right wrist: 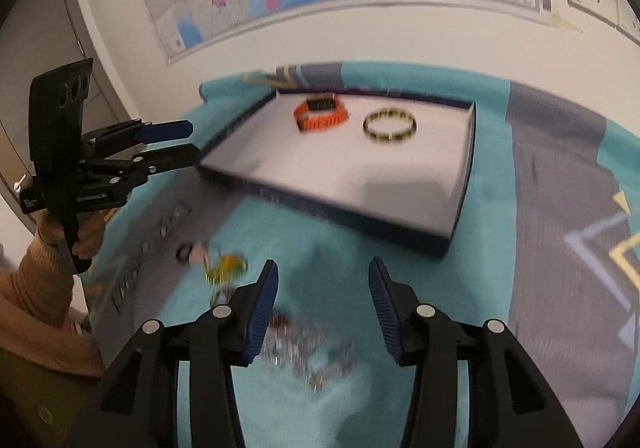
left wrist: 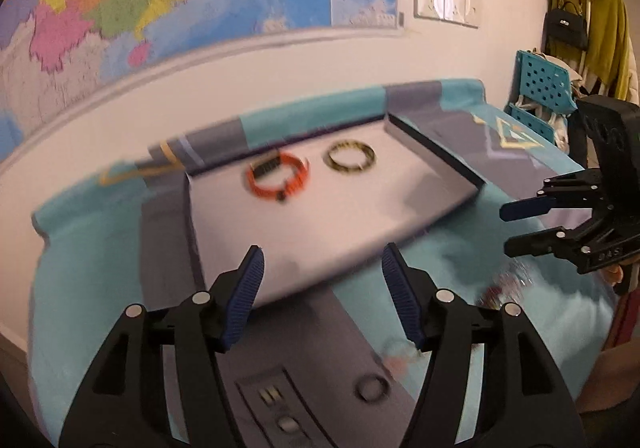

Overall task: Organize jewelry
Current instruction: 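Grasp the black ring with the left tool while the right tool grasps the clear crystal bracelet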

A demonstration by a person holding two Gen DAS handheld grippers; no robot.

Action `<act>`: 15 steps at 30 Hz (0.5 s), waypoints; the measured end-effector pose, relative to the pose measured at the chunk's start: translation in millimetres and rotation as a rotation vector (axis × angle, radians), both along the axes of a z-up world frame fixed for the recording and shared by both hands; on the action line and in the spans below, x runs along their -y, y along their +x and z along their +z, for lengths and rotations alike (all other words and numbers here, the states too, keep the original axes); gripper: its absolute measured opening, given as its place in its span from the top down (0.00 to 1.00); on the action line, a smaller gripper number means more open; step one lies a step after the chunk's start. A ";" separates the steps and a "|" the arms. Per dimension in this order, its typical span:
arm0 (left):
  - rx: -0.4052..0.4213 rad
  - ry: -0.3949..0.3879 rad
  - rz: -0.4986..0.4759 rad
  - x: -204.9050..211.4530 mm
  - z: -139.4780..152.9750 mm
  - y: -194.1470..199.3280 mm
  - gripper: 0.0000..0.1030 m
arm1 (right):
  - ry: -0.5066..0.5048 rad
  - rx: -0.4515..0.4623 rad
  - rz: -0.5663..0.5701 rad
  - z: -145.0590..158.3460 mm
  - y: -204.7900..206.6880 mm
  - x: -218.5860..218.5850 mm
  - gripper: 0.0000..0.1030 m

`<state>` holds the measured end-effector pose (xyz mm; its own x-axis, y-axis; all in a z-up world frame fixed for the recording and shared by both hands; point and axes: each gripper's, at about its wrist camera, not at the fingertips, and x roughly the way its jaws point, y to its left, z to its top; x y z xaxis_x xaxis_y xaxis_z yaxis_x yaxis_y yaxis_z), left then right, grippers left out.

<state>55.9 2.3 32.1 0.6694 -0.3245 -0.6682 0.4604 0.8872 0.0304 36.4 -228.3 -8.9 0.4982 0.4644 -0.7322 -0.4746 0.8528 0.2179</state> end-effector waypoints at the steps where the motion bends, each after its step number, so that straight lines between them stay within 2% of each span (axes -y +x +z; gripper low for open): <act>1: -0.011 -0.004 0.003 -0.8 -3.7 -5.5 0.41 | -0.009 -0.009 -0.004 -4.0 -4.2 1.2 0.56; 10: -0.075 -0.038 0.037 -7.7 -28.8 -31.3 0.39 | -0.046 -0.043 -0.027 -22.7 -27.0 4.7 0.52; 15: -0.100 -0.063 0.067 -15.1 -35.0 -34.5 0.38 | -0.062 -0.024 -0.025 -24.9 -30.1 -3.1 0.51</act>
